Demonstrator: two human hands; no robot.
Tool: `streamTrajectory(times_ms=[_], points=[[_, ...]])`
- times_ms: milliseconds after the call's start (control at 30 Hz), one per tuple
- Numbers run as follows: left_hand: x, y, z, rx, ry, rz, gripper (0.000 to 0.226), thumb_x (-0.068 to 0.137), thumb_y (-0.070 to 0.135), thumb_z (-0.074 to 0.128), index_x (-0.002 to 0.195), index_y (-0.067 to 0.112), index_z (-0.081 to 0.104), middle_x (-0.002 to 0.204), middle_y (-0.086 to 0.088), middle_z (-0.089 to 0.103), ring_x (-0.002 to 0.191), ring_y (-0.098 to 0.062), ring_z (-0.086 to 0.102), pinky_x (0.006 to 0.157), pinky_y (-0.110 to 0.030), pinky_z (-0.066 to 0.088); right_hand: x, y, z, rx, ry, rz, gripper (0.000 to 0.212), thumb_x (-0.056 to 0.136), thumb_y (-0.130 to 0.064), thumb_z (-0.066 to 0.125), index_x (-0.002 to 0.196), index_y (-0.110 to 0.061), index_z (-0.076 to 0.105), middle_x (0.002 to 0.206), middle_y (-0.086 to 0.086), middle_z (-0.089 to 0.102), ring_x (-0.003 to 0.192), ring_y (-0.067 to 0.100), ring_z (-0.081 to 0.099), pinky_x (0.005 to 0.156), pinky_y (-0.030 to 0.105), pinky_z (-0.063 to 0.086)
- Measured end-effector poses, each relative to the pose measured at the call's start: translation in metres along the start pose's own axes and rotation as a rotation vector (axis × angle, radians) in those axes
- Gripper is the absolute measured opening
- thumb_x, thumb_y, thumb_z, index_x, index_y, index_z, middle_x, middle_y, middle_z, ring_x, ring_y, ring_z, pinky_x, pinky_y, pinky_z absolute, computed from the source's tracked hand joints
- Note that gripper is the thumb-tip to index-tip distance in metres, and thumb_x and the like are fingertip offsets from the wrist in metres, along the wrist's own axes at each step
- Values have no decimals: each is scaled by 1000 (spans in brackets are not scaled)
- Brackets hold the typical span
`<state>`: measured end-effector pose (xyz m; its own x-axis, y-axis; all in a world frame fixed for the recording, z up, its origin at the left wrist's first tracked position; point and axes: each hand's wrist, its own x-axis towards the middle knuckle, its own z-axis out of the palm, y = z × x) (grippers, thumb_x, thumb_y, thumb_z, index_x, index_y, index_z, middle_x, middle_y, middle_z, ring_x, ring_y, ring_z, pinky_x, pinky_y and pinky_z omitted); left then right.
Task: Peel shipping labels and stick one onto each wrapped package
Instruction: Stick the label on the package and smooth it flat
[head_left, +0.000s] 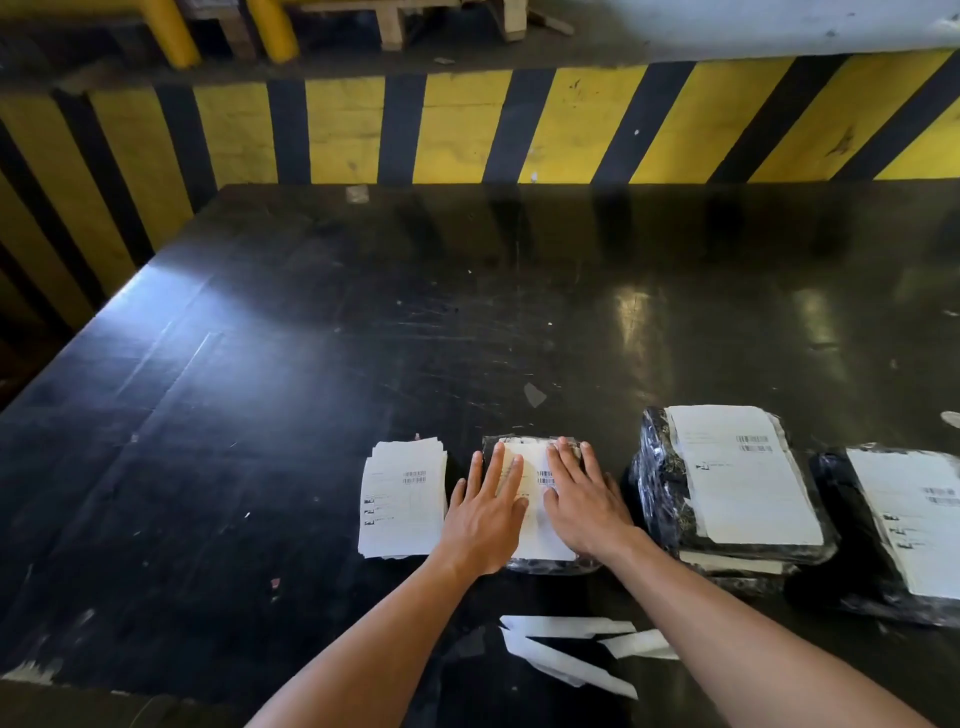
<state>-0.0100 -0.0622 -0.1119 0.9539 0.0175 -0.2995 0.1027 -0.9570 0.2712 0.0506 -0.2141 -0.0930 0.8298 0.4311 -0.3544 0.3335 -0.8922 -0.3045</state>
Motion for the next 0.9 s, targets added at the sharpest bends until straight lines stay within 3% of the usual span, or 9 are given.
streamTrajectory(times_ms=[133, 333, 500, 633, 733, 800, 900], points=[[1, -4, 4, 1, -26, -9, 61, 104, 50, 12, 153, 32, -19, 157, 8, -36, 146, -26, -28, 124, -51, 5, -10, 5, 14, -75, 13, -67, 61, 103, -39, 19, 157, -23, -5, 164, -7, -16, 150, 20, -20, 122, 52, 4], [1, -4, 7, -37, -22, -16, 60, 103, 51, 10, 154, 34, -18, 156, 10, -37, 148, -26, -27, 123, -53, 6, -52, 14, 47, -75, 81, -163, 61, 102, -44, 15, 156, -26, -7, 161, -12, -20, 147, 11, -26, 122, 44, -6], [2, -6, 9, -39, -16, -7, 61, 103, 51, 10, 153, 34, -20, 156, 9, -37, 147, -29, -28, 122, -53, 5, -87, 26, 68, -174, 202, -247, 63, 98, -42, 36, 154, -14, 28, 163, 2, 22, 151, 18, 15, 116, 46, 11], [1, -6, 10, 27, 0, -3, 62, 103, 52, 9, 154, 31, -19, 158, 5, -35, 144, -32, -34, 123, -53, -3, -103, 37, 71, -196, 217, -367, 57, 97, -36, 40, 149, -14, 39, 159, 3, 33, 150, 18, 22, 116, 49, 17], [2, -6, 8, 127, 59, 15, 62, 104, 49, 13, 156, 26, -11, 163, -2, -25, 146, -32, -31, 123, -55, -3, -95, 35, 60, -63, 246, -372, 50, 98, -31, 40, 145, -17, 46, 152, -1, 45, 146, 12, 31, 120, 43, 18], [9, -5, 0, 145, 106, 54, 61, 105, 43, 21, 158, 21, -2, 166, -5, -13, 149, -30, -23, 123, -53, -1, -78, 26, 45, 6, 236, -325, 55, 100, -34, 32, 152, -18, 33, 160, -2, 31, 150, 10, 19, 123, 40, 14], [23, -3, -13, 95, 98, 21, 59, 105, 37, 24, 157, 21, 2, 167, -3, -4, 152, -28, -16, 122, -52, 1, -50, 18, 24, 16, 81, -205, 62, 103, -39, 24, 157, -20, 2, 164, -7, -11, 150, 8, -15, 124, 40, 3]])
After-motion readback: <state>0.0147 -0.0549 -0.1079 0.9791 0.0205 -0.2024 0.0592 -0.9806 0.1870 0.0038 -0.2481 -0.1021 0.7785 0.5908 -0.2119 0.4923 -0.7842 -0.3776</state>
